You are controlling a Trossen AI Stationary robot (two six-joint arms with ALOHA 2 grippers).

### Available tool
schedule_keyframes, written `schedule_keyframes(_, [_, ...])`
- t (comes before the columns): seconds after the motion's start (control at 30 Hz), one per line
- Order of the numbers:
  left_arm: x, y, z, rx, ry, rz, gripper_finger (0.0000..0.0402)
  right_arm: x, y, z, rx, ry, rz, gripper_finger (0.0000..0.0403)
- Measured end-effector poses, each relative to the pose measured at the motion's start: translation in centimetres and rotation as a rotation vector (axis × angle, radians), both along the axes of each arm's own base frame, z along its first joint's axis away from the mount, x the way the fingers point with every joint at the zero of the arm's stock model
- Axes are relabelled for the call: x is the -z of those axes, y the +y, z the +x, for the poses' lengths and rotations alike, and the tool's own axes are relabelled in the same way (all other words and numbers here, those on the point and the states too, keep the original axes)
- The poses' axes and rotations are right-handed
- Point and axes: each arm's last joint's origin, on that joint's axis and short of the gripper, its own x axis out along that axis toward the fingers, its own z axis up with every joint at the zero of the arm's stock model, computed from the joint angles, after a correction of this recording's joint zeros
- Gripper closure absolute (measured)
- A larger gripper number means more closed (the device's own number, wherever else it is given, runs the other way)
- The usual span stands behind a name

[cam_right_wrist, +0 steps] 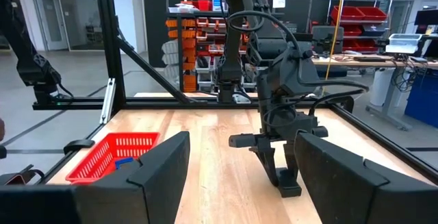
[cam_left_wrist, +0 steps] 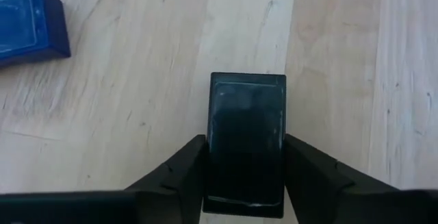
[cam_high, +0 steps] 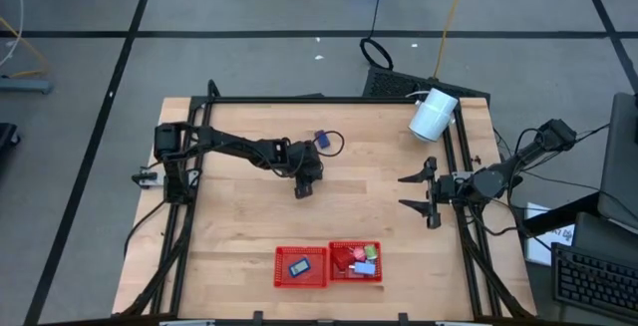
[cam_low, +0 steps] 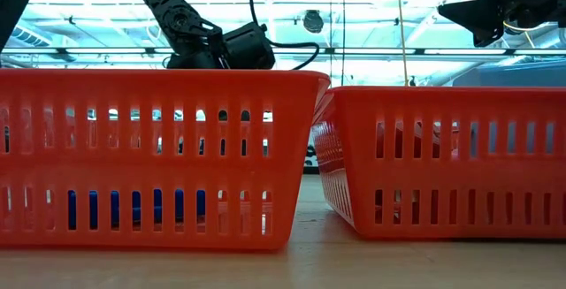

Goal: Pick & Place Office items
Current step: Put the black digital timer into the left red bin

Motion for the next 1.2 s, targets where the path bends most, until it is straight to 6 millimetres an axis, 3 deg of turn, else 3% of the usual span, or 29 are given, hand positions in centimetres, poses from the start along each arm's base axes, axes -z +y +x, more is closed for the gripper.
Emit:
schedule_keyframes(0.37, [-1.1,-0.2,-0.2,-0.002,-0.033,-0.031,0.0236,-0.2,-0.1,-0.1,0.007,-0.017,-0.022,0.0149])
schedule_keyframes(0.73, [-7.7,-1.6,-0.9,0.114,-0.280,-0.035,0.0236,-0.1,-0.6,-0.9,0.006,0.003,-0.002,0.0149])
schedule_keyframes(0.97, [-11.5,-5.1,-2.1,0.212,-0.386,-0.069,0.0245,0.3,-0.7,-1.0,0.005,0.033,0.008,0.0149])
schedule_keyframes(1.2, [-12.8,-10.6,-3.7,0.266,-0.359,-0.075,0.0235,0.3,-0.7,-1.0,0.005,0.032,0.009,0.0149])
